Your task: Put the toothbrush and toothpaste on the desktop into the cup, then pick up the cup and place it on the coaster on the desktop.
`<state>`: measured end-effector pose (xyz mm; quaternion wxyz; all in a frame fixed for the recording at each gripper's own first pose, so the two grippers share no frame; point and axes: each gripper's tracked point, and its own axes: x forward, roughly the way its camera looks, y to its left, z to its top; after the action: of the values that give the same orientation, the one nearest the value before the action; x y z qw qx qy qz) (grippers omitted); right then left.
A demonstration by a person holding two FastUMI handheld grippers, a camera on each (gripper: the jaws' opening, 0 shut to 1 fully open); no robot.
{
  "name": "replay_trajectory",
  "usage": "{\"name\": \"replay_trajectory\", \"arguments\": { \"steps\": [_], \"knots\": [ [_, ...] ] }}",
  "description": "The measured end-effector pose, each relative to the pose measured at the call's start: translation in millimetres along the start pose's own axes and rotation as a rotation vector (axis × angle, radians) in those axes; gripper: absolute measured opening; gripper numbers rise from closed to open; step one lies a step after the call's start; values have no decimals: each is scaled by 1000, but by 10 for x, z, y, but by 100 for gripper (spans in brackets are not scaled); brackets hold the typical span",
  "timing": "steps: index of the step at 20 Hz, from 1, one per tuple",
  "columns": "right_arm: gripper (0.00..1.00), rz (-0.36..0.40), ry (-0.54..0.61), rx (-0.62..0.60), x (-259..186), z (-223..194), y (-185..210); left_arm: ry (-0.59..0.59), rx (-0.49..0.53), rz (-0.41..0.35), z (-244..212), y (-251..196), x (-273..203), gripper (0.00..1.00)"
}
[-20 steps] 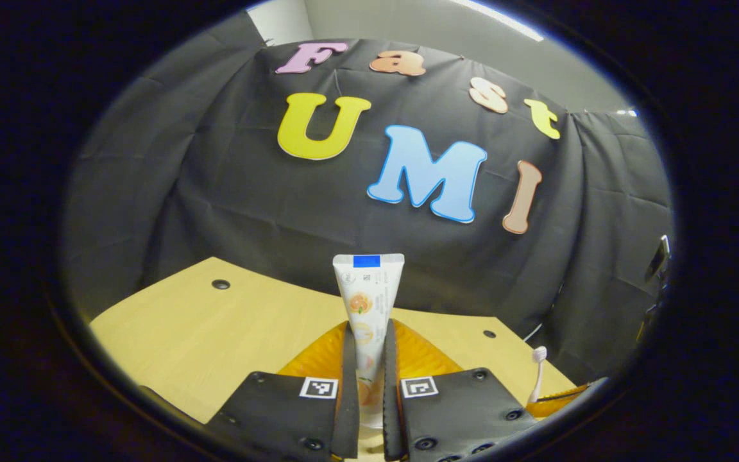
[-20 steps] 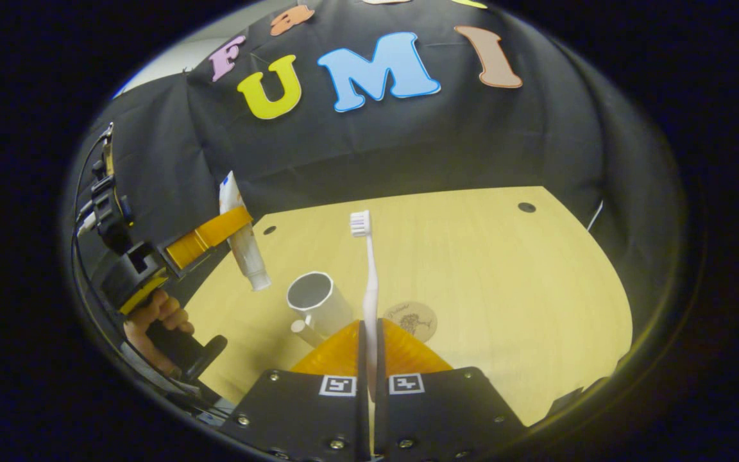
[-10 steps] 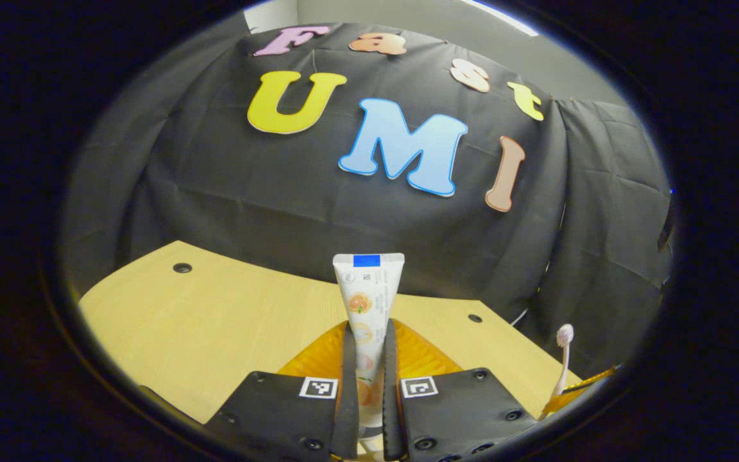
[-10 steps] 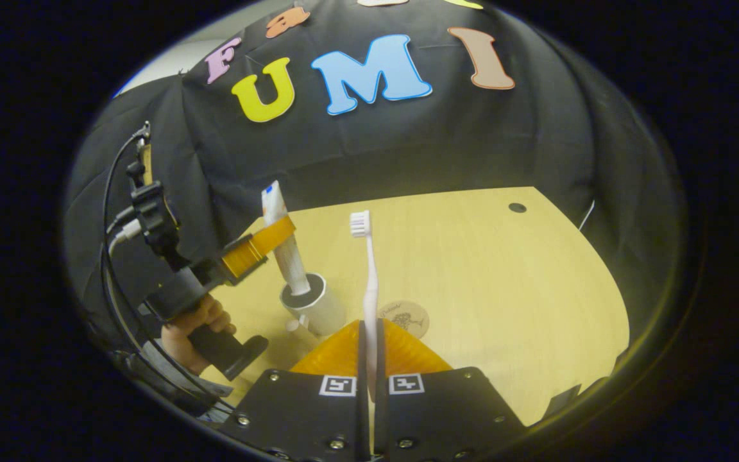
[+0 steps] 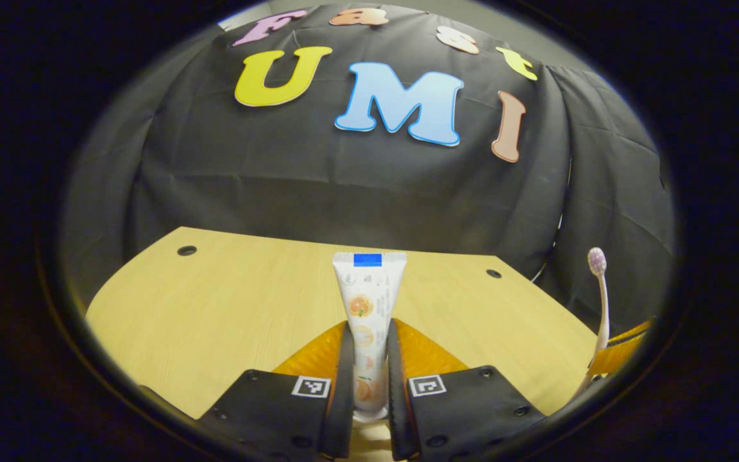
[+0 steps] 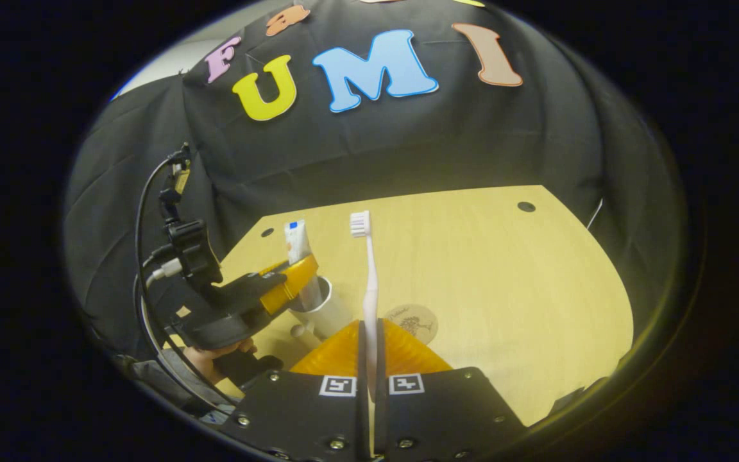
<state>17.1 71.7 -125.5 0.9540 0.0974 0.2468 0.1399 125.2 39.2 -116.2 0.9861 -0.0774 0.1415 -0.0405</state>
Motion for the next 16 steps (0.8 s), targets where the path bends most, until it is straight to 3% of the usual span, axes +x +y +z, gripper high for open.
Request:
{"name": "replay_trajectory", "arguments": {
  "steps": [4, 5, 9, 12, 16],
  "knots": [
    [4, 24, -3, -1, 84, 80, 67, 66, 39, -8, -213, -48, 23, 34],
    [4, 28, -4, -7, 101, 92, 84, 75, 40, -9, -243, -56, 15, 41],
    [4, 44, -28, -22, 154, 234, 154, 81, 66, -10, -234, -81, -51, 43],
    [4, 64, -67, -32, 222, 408, 238, 77, 57, -17, -220, -101, -139, 70],
    [4, 107, -122, -43, 340, 583, 403, 84, 35, -14, -191, -51, -344, 74]
  ]
}}
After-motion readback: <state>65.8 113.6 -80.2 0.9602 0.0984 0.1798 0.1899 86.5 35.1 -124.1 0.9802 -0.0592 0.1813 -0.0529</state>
